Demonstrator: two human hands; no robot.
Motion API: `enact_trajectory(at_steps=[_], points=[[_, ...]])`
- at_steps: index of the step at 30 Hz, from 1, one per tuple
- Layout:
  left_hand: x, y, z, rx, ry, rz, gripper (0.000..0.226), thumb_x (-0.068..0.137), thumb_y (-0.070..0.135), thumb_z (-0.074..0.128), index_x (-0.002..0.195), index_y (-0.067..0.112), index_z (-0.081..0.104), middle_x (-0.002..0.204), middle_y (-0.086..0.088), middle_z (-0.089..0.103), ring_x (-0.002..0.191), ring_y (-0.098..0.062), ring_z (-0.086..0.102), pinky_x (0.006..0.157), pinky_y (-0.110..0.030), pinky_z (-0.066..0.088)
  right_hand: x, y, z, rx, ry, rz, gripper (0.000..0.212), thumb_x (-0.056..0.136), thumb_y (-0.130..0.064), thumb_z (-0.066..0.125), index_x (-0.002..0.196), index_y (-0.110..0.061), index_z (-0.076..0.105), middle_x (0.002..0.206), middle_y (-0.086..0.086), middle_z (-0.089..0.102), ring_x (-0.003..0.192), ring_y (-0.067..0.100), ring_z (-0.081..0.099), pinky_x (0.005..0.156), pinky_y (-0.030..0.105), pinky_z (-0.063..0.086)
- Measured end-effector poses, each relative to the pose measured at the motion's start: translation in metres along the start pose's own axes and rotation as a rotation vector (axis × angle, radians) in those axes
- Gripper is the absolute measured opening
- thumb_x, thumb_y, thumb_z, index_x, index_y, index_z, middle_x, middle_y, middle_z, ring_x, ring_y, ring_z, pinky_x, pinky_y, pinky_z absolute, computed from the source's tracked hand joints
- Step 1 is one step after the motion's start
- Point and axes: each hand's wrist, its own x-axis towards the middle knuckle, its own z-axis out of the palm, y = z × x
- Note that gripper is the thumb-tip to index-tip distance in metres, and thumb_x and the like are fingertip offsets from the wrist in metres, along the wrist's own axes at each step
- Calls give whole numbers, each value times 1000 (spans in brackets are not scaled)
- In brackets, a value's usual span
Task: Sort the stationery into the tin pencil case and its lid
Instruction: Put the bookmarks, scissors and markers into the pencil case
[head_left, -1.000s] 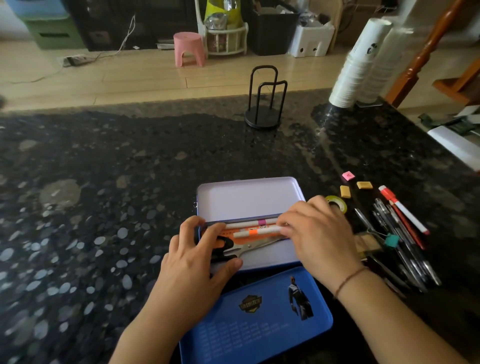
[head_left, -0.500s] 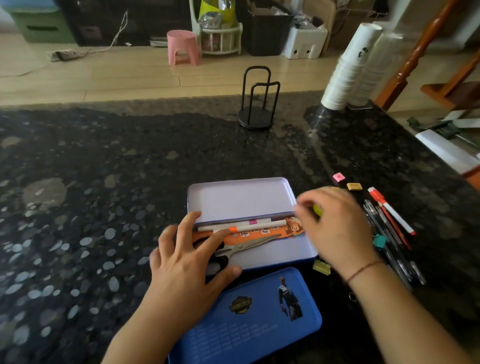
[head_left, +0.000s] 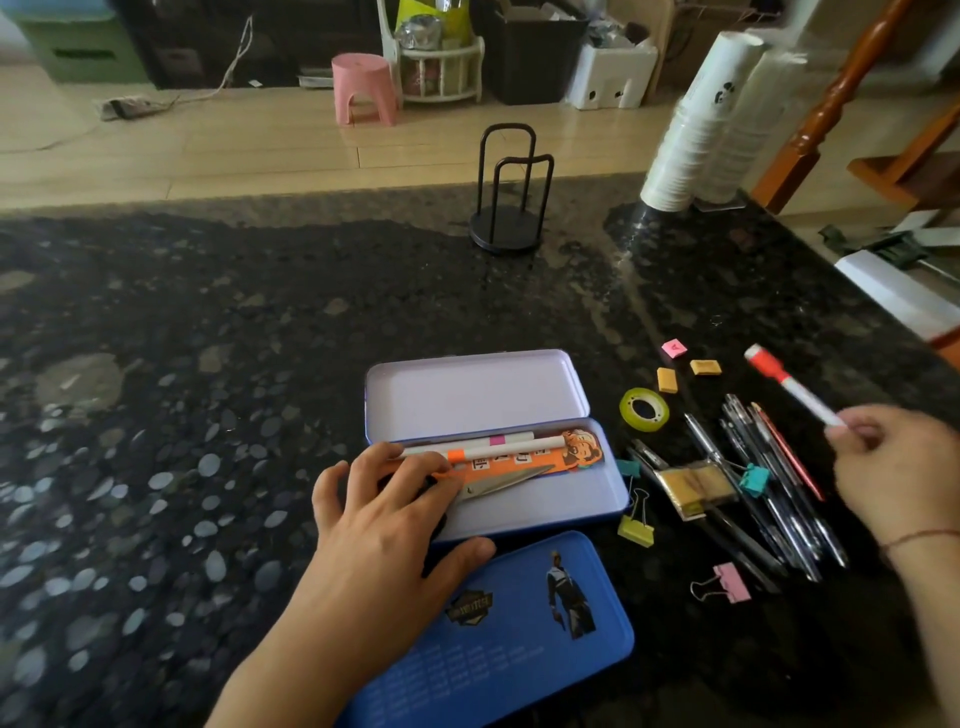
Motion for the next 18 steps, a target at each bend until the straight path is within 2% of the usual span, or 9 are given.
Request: enact_trajectory(at_steps=[2, 4, 8, 12, 18], points=[[0, 0, 0, -1, 4, 2, 62, 85, 71, 27, 124, 34, 58, 127, 17, 51, 127, -22, 36, 103, -44, 16, -11, -22, -15, 101, 52, -131, 25, 81, -38, 58, 100, -22, 64, 87, 4, 65, 77, 27, 60, 71, 41, 53], [0, 0, 0, -6, 4, 0, 61, 85, 70, 28, 124, 33, 59, 126, 16, 51, 126, -22, 36, 103, -43, 16, -37, -61, -26, 238, -2, -330, 16, 85, -22, 65, 100, -19, 71, 91, 2, 63, 80, 22, 56, 71, 33, 45], [-1, 1, 0, -21, -8, -18, 59, 85, 69, 30, 126, 35, 57, 128, 15, 50, 127, -22, 35, 104, -44, 17, -84, -114, -11, 232, -83, -763, 14, 88, -21, 62, 96, -20, 75, 91, -4, 66, 84, 22, 53, 71, 36, 47], [-2, 3, 0, -67, -15, -31, 54, 84, 68, 34, 128, 42, 52, 128, 16, 48, 126, -21, 35, 106, -47, 22, -99, -128, 11, 149, -142, -844, 11, 83, -22, 67, 91, -22, 75, 86, -6, 62, 80, 21, 52, 62, 39, 48], [-1, -2, 0, -118, 2, -50, 53, 84, 69, 32, 119, 39, 59, 127, 16, 48, 122, -17, 37, 104, -45, 25, -105, -134, 24, 118, -196, -887, 14, 82, -25, 70, 95, -24, 75, 84, -7, 65, 79, 19, 51, 62, 35, 46]])
